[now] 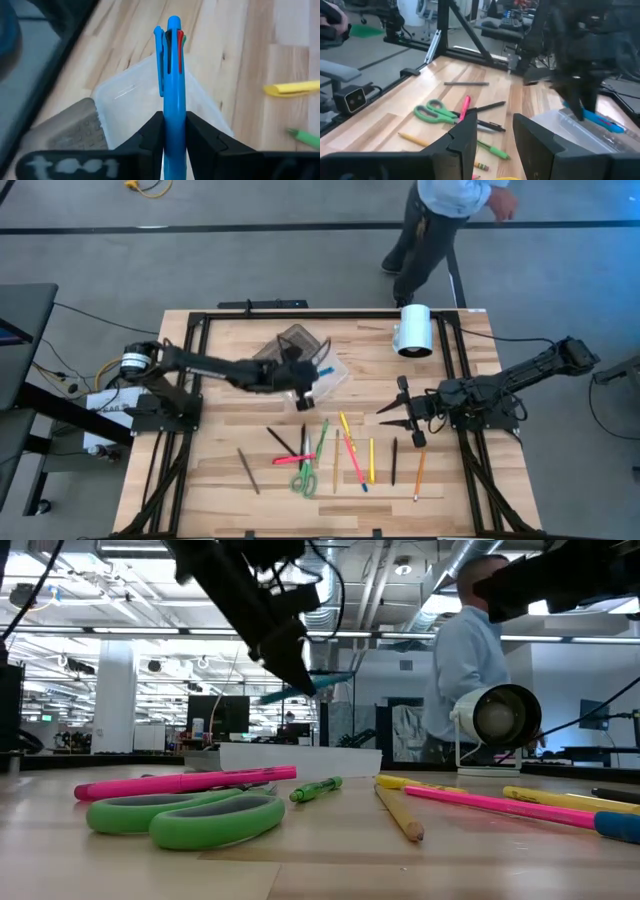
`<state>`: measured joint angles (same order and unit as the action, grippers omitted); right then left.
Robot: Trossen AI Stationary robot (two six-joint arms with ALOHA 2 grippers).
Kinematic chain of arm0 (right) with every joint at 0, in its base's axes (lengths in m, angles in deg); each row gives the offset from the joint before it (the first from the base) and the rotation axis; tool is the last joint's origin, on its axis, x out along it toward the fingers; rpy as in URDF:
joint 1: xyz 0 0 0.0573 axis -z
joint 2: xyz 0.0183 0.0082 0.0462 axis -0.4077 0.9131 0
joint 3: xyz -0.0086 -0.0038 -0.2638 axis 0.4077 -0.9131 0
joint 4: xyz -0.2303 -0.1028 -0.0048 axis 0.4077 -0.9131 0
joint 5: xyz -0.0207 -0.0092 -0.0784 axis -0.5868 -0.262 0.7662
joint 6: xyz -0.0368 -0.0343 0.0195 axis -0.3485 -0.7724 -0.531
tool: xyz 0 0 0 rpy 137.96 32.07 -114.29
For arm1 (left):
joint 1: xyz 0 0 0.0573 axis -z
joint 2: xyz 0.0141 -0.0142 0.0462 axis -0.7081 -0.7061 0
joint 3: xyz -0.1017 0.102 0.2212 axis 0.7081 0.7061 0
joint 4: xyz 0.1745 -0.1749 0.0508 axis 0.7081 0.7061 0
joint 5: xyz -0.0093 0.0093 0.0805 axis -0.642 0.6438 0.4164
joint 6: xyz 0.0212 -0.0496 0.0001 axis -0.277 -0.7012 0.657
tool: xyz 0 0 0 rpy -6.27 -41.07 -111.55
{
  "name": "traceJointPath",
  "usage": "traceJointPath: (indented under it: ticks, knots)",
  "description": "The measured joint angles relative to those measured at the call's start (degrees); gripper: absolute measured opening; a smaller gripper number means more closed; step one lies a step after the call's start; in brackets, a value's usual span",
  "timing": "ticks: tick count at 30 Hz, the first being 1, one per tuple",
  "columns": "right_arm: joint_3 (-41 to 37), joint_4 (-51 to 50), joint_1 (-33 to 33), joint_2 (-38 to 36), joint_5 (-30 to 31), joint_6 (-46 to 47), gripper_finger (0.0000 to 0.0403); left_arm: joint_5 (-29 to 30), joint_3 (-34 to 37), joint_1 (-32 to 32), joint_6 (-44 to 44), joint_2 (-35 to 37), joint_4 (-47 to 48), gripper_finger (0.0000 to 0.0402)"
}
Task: Pick & place school supplies into a supply box
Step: Put the blue pen into the transparent supply box, then put the left yellow pen into the transparent supply box
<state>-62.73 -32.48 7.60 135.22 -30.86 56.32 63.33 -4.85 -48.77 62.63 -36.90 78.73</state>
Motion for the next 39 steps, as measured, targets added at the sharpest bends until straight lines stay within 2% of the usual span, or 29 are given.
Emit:
traceJointPath:
  ticks: [4, 9, 14, 22, 26, 30, 35, 39]
  knots:
    - [0.00, -0.38, 0.09, -0.02, 0.01, 0.02, 0.0122, -5.68, 0.04, -5.50, -0.19, -2.45, 0.09, 0.0052]
    - [0.00, -1.17, -0.01, 0.00, -0.11, 0.48, 0.0122, -11.91, 0.08, -7.93, -0.20, -8.07, -1.85, 0.0069]
    - [0.00, -1.27, -0.01, 0.00, -0.12, 0.50, 0.0122, -11.54, 0.09, -7.95, 1.26, -11.23, -3.82, 0.0083]
    - [0.00, -1.24, -0.01, 0.00, -0.11, 0.96, 0.0122, -9.49, 0.07, -7.39, 4.10, -10.17, -4.65, 0.0094]
    - [0.00, -1.13, -0.02, 0.00, 3.05, 2.91, 0.0122, -8.35, 0.07, -5.25, 7.38, -5.42, -2.52, 0.0096]
    - [0.00, 0.02, -0.08, 0.00, 7.66, 3.98, 0.0122, -5.60, 0.07, -0.55, 10.82, 3.72, 2.49, 0.0096]
    - [0.02, 2.19, -2.77, 0.28, 9.46, 4.09, 0.0122, -5.31, 0.12, 9.89, 9.62, 15.63, 12.33, 0.0096]
    - [0.19, 4.32, -7.38, 3.40, 14.50, 4.11, 0.0122, -1.96, 3.97, 21.34, 7.13, 21.66, 12.94, 0.0096]
